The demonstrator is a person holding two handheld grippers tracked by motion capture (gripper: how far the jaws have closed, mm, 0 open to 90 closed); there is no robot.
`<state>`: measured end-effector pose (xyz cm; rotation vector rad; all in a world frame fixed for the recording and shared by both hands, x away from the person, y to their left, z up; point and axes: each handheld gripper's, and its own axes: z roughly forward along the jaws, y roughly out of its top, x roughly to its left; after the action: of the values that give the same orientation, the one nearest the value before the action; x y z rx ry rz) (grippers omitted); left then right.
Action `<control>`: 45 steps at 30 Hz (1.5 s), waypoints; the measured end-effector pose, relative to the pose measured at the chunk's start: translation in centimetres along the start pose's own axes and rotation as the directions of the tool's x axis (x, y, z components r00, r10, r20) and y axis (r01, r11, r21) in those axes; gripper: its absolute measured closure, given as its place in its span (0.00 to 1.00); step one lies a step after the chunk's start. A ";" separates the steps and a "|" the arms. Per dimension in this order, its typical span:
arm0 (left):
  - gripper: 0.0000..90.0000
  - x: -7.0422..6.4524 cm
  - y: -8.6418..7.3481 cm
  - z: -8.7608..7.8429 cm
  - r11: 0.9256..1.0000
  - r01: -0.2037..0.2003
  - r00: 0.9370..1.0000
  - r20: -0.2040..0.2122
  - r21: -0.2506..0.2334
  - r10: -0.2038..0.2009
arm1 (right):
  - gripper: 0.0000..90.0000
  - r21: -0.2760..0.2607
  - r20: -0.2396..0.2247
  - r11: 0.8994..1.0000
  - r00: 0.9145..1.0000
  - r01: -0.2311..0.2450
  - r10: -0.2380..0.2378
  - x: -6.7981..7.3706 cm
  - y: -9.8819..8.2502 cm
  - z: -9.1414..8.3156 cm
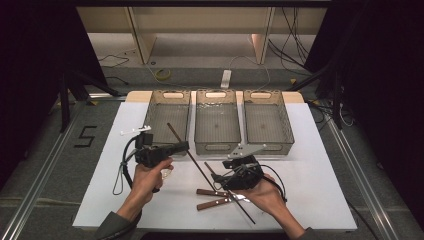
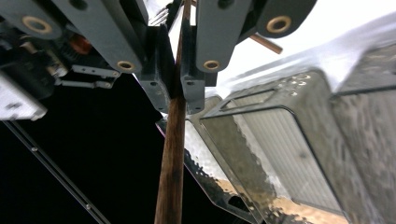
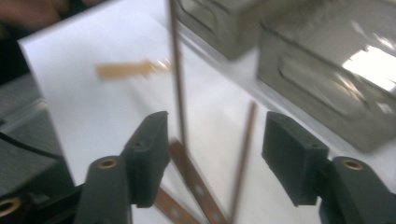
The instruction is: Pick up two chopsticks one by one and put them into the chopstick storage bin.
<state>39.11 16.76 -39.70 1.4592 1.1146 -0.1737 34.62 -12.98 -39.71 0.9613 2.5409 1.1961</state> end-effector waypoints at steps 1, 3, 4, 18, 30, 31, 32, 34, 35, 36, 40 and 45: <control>0.93 0.0 0.3 -0.2 1.000 0.002 1.000 -0.002 0.000 -0.002 | 0.43 0.008 0.014 1.000 1.000 -0.004 0.004 -0.2 -0.4 -0.1; 0.93 0.1 0.9 -0.7 1.000 -0.010 1.000 -0.008 0.011 0.010 | 0.39 0.038 0.015 0.999 1.000 -0.026 0.025 -0.7 -1.1 0.0; 0.93 0.2 1.2 -0.9 1.000 -0.016 1.000 -0.011 0.017 0.016 | 0.37 0.048 0.028 0.998 0.999 -0.028 0.027 -0.9 -1.4 0.1; 0.93 0.9 6.2 -2.2 0.993 -0.066 0.991 -0.110 0.100 0.077 | 0.33 0.080 0.052 0.995 0.997 -0.060 0.056 -1.8 -3.4 -0.3; 0.93 1.5 12.5 -2.8 0.996 -0.050 0.979 -0.192 0.070 0.062 | 0.30 0.084 0.045 0.994 0.997 -0.065 0.061 -1.7 -4.3 -0.4; 0.93 1.6 12.9 -2.8 0.997 -0.050 0.978 -0.197 0.065 0.062 | 0.30 0.085 0.045 0.994 0.997 -0.067 0.063 -1.7 -4.3 -0.4; 0.93 1.6 13.3 -2.8 0.997 -0.047 0.977 -0.204 0.066 0.060 | 0.29 0.084 0.043 0.994 0.997 -0.068 0.065 -1.6 -4.3 -0.5; 0.93 1.8 14.1 -2.7 0.997 -0.046 0.974 -0.219 0.062 0.058 | 0.28 0.081 0.040 0.995 0.998 -0.061 0.058 -1.6 -4.3 -0.5; 0.93 1.9 14.4 -2.6 0.998 -0.043 0.972 -0.227 0.055 0.055 | 0.28 0.080 0.040 0.995 0.998 -0.058 0.055 -1.6 -4.3 -0.5; 0.93 1.9 14.8 -2.6 0.998 -0.042 0.971 -0.233 0.054 0.053 | 0.28 0.081 0.037 0.995 0.998 -0.058 0.055 -1.6 -4.3 -0.5; 0.93 2.3 15.8 -2.2 0.998 -0.042 0.962 -0.267 0.051 0.054 | 0.27 0.080 0.035 0.995 0.998 -0.058 0.055 -1.5 -4.4 -0.4; 0.93 3.1 16.5 -1.8 0.998 -0.034 0.952 -0.303 0.045 0.046 | 0.27 0.079 0.035 0.995 0.998 -0.054 0.051 -1.3 -4.5 -0.4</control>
<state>51.41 23.05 -29.97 1.5784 1.3336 0.0619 33.36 -16.16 -42.92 1.0631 2.5700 1.0900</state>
